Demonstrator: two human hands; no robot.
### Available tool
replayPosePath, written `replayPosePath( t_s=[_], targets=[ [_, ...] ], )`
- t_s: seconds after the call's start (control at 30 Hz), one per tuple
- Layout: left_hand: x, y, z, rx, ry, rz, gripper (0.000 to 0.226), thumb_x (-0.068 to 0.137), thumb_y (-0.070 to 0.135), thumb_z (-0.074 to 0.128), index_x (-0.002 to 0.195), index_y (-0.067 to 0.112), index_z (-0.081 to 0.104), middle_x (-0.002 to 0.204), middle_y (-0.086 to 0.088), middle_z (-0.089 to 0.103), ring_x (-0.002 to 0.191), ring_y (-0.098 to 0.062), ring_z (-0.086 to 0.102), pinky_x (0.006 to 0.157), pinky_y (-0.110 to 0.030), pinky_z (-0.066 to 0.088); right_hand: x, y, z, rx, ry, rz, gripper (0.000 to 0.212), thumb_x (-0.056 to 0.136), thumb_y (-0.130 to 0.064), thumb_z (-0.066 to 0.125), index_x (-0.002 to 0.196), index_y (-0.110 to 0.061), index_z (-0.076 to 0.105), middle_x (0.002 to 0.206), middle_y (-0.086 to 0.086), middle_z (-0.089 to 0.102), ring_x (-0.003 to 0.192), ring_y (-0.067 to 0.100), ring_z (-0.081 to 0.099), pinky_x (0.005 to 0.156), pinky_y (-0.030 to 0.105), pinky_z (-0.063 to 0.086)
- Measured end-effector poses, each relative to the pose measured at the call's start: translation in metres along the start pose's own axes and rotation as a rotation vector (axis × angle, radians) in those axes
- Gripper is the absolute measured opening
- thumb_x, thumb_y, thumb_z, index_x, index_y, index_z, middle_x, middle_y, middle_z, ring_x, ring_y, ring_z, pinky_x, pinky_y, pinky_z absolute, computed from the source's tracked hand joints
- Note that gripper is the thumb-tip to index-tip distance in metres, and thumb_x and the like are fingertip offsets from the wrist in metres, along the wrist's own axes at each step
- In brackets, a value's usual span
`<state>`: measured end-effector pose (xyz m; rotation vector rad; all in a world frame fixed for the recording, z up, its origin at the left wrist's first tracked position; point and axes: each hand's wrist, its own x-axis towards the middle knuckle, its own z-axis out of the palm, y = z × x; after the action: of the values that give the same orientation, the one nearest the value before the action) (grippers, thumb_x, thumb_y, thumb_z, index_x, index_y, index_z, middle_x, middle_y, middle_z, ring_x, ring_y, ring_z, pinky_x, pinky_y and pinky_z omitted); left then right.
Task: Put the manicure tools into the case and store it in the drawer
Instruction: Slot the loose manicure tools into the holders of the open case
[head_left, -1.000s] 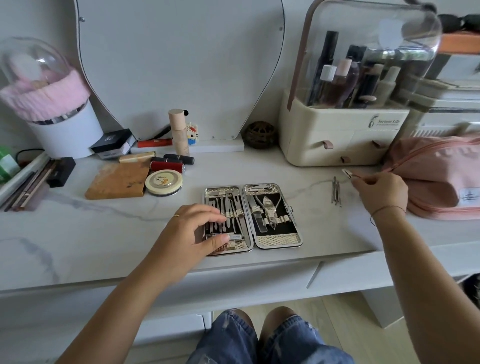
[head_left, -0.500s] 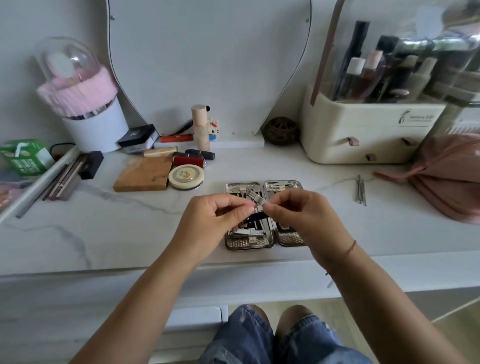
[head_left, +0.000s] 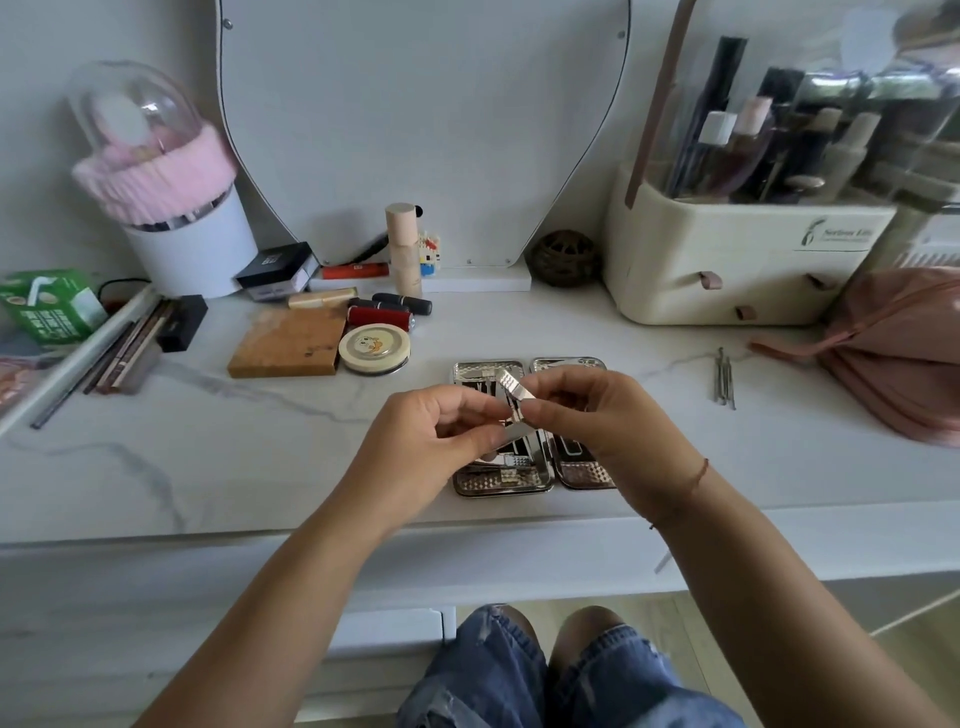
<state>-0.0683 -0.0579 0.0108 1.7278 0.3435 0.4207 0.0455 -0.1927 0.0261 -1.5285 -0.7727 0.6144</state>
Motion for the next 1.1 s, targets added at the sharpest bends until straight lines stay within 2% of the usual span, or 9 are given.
replayPosePath(
  t_s=[0.1,0.17,0.23,0.37,0.47,0.57,0.7,0.9,1.1],
  targets=[
    [0.001,-0.001,-0.003,-0.039,0.032,-0.063,0.016,0.080,0.005,0.066,0.086,0.018,0.072,0.080,-0.008,0.073,0.070,-0.010,0.063,0.071,-0.016,0.050,-0.003,-0.005,-0.007,-0.098,-0.024,-0.075,0.009,0.073,-0.016,0.075,0.076,-0.020,0.068,0.079,0.006,0.061,0.070,0.017,0.049,0.067,0.031,0.039],
    [0.002,-0.002,-0.003,-0.050,0.046,-0.101,0.015,0.081,0.006,0.066,0.086,0.018,0.072,0.084,-0.012,0.073,0.070,-0.010,0.063,0.074,-0.018,0.049,-0.005,-0.002,-0.007,-0.301,0.054,-0.140,0.013,0.069,-0.021,0.079,0.071,-0.025,0.067,0.077,0.006,0.060,0.062,0.012,0.049,0.064,0.035,0.044],
    [0.001,-0.003,-0.001,-0.049,0.043,-0.116,0.014,0.081,0.007,0.066,0.085,0.018,0.073,0.079,-0.012,0.072,0.067,-0.008,0.061,0.075,-0.021,0.048,-0.008,0.003,-0.005,-0.351,0.116,-0.173,0.011,0.072,-0.018,0.078,0.074,-0.024,0.069,0.071,0.009,0.063,0.058,0.011,0.050,0.060,0.037,0.047],
    [-0.002,-0.004,0.003,0.028,0.030,-0.086,0.013,0.080,0.012,0.068,0.086,0.022,0.073,0.073,0.001,0.073,0.068,-0.005,0.064,0.070,-0.014,0.048,-0.017,0.016,-0.001,-0.201,0.230,-0.178,0.007,0.076,-0.011,0.074,0.083,-0.013,0.071,0.062,0.006,0.066,0.060,0.019,0.059,0.065,0.037,0.054],
    [-0.005,-0.004,0.000,0.160,0.046,-0.004,0.012,0.077,0.023,0.071,0.088,0.027,0.073,0.080,0.007,0.073,0.074,-0.005,0.065,0.069,-0.015,0.049,-0.022,0.021,-0.003,-0.339,0.269,-0.268,0.005,0.077,-0.008,0.072,0.076,-0.013,0.070,0.067,-0.002,0.067,0.061,0.011,0.063,0.064,0.026,0.055],
    [-0.007,-0.012,-0.010,0.359,0.040,0.084,0.025,0.073,0.039,0.071,0.097,0.032,0.070,0.093,0.017,0.068,0.085,0.003,0.060,0.076,-0.010,0.044,-0.029,0.021,-0.015,-0.603,0.219,-0.380,0.009,0.076,-0.009,0.074,0.072,-0.016,0.070,0.073,-0.008,0.065,0.066,0.007,0.061,0.062,0.013,0.047],
    [-0.013,-0.024,-0.017,0.485,-0.017,0.162,0.038,0.067,0.045,0.068,0.103,0.033,0.068,0.107,0.027,0.059,0.108,0.009,0.049,0.090,-0.002,0.031,-0.033,0.016,-0.033,-0.765,0.101,-0.452,0.005,0.076,-0.011,0.074,0.075,-0.015,0.071,0.076,-0.007,0.064,0.065,0.008,0.059,0.063,0.023,0.050],
    [-0.012,-0.025,-0.011,0.551,-0.029,0.251,0.042,0.067,0.046,0.070,0.106,0.030,0.068,0.107,0.025,0.059,0.110,0.007,0.045,0.091,-0.002,0.028,-0.029,0.003,-0.037,-0.965,-0.049,-0.529,0.004,0.078,-0.014,0.071,0.075,-0.015,0.069,0.080,-0.003,0.061,0.066,0.008,0.053,0.063,0.014,0.044],
    [-0.012,-0.026,-0.011,0.553,-0.024,0.267,0.041,0.068,0.044,0.070,0.105,0.027,0.069,0.104,0.025,0.059,0.108,0.008,0.045,0.089,0.000,0.027,-0.030,-0.002,-0.039,-1.003,-0.109,-0.535,0.008,0.078,-0.020,0.065,0.074,-0.015,0.070,0.081,-0.004,0.062,0.063,0.005,0.054,0.062,0.014,0.044]
  ],
)
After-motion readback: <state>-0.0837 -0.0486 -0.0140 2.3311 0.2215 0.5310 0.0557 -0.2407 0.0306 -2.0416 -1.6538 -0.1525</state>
